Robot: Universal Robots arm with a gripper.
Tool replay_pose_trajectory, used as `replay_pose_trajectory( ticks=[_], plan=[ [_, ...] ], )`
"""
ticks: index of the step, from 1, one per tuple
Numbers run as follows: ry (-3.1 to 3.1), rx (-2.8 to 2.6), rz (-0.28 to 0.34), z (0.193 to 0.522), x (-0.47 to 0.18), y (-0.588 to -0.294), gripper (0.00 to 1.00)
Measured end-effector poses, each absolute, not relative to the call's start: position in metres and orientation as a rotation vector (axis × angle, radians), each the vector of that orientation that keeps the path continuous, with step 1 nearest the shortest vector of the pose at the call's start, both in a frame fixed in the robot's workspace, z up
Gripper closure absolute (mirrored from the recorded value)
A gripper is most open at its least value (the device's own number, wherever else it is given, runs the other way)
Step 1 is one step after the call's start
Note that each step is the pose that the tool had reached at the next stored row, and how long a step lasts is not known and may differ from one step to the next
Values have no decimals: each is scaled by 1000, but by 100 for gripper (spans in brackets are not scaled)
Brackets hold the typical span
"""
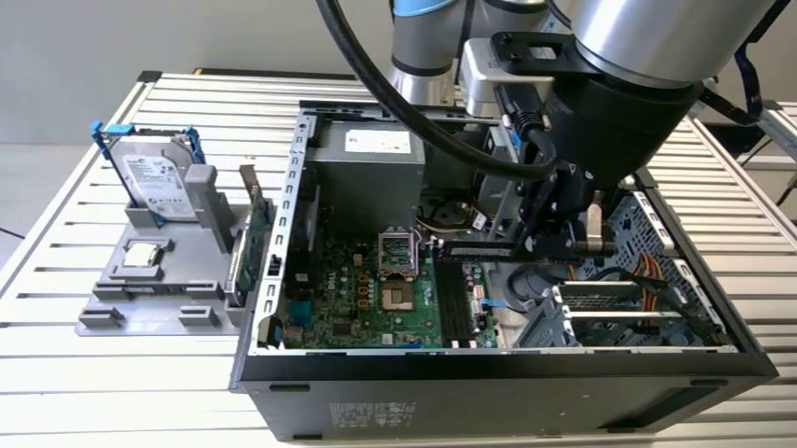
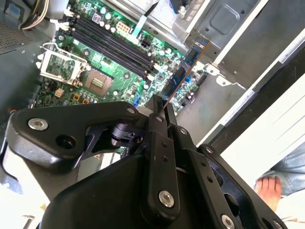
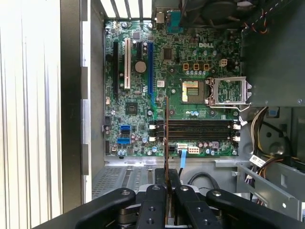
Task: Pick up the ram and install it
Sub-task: 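Pick up the ram and move it above insertion slot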
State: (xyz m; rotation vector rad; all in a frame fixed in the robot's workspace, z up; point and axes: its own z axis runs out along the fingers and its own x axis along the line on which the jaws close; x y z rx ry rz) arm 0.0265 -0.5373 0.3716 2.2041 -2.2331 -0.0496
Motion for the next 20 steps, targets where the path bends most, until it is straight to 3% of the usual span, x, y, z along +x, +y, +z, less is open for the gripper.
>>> replay_pose_trajectory(
  ticks=[20],
  plan=[
    [-2233, 2204, -50, 372, 26, -500, 100]
  ],
)
